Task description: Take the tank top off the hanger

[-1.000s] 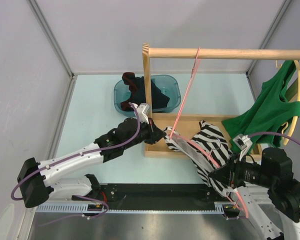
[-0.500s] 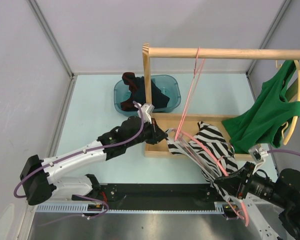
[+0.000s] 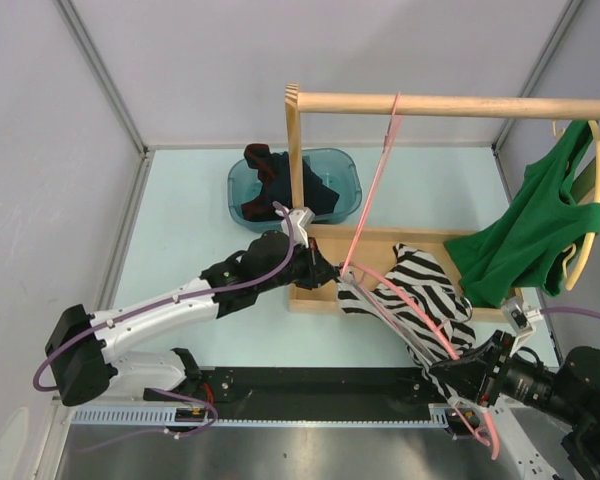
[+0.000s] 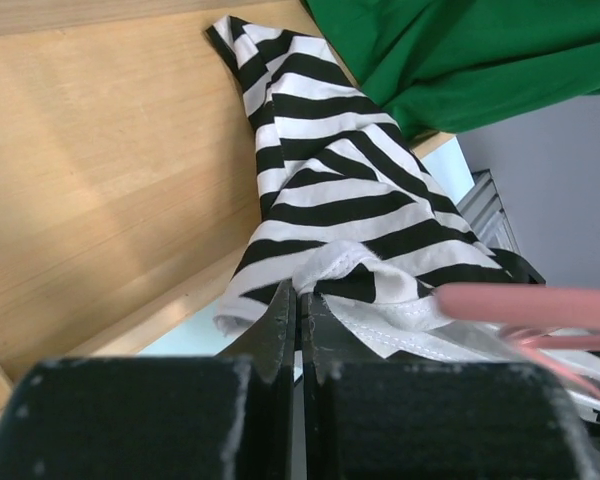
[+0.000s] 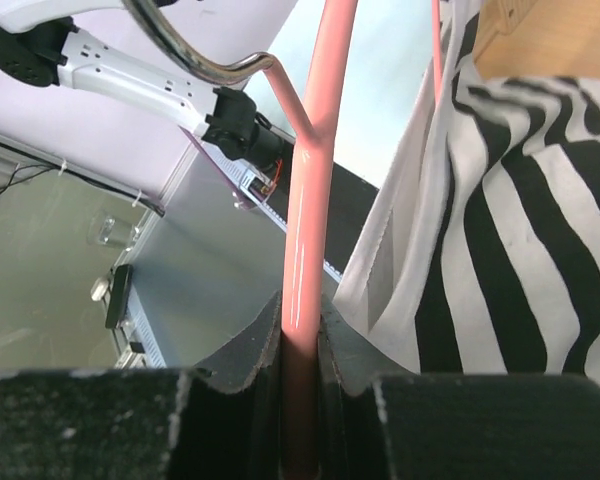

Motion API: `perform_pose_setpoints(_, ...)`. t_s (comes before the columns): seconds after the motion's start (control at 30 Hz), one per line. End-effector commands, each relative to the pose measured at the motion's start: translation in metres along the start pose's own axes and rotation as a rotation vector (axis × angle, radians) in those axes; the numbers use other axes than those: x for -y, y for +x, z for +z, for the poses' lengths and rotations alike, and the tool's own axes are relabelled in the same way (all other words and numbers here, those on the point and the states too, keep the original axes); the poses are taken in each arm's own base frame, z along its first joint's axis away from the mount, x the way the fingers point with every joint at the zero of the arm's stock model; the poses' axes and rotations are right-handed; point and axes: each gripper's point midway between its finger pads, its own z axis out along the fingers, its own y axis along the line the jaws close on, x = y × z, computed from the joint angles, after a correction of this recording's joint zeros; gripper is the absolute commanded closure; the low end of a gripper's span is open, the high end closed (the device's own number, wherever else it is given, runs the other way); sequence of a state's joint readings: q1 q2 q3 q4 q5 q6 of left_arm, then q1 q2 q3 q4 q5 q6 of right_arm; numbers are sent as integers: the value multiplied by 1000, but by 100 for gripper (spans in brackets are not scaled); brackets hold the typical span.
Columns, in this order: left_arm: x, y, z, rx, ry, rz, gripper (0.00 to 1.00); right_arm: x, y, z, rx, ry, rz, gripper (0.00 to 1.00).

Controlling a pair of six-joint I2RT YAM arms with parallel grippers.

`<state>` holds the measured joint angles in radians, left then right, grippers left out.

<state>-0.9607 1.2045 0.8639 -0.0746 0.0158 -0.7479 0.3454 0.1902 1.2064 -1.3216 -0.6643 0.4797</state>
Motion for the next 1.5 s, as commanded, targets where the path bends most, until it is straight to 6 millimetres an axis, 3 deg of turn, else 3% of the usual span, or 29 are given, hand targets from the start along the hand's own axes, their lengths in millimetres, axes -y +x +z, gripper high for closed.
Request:
perform_pose_setpoints(0.0,-17,-20,6,45,-68,29,100,-25,-1,-23,69,-65,-39,100)
perform_pose_setpoints(0.17,-11,4,14,-29,-2,7,100,2,-24,-18,189,84,23,100)
perform_pose_setpoints(0.3,10,26,11,-74,70,28,100,27,-54,-16,321,224,59,100)
perform_pose_setpoints(0.47,33,47,4,-102,135,42,100,29,-98,-2,371,261,-28,100)
perform_pose_setpoints(0.53,39,54,0,-113,153,36,100,27,-116,-7,394,296,-91,100)
perform_pose_setpoints(0.57,41,55,-4,-111,163,34,100,35,-129,-3,394,353,-93,100)
perform_pose_setpoints(0.6,43,58,-6,-112,172,32,100,30,-141,-9,422,363,-129,100)
perform_pose_setpoints(0.67,47,56,-11,-101,191,15,100,37,-164,-3,425,425,-139,100)
perform_pose_setpoints(0.83,53,45,-19,-58,208,13,100,25,-222,-2,536,456,-220,100)
perform_pose_setpoints(0.93,56,40,-23,-45,212,14,100,23,-249,10,550,460,-242,100)
perform_pose_setpoints(1.23,76,19,-34,7,266,-4,100,17,-312,35,624,458,-266,100)
perform_pose_setpoints(1.47,87,12,-39,15,299,-5,100,26,-337,57,639,467,-239,100)
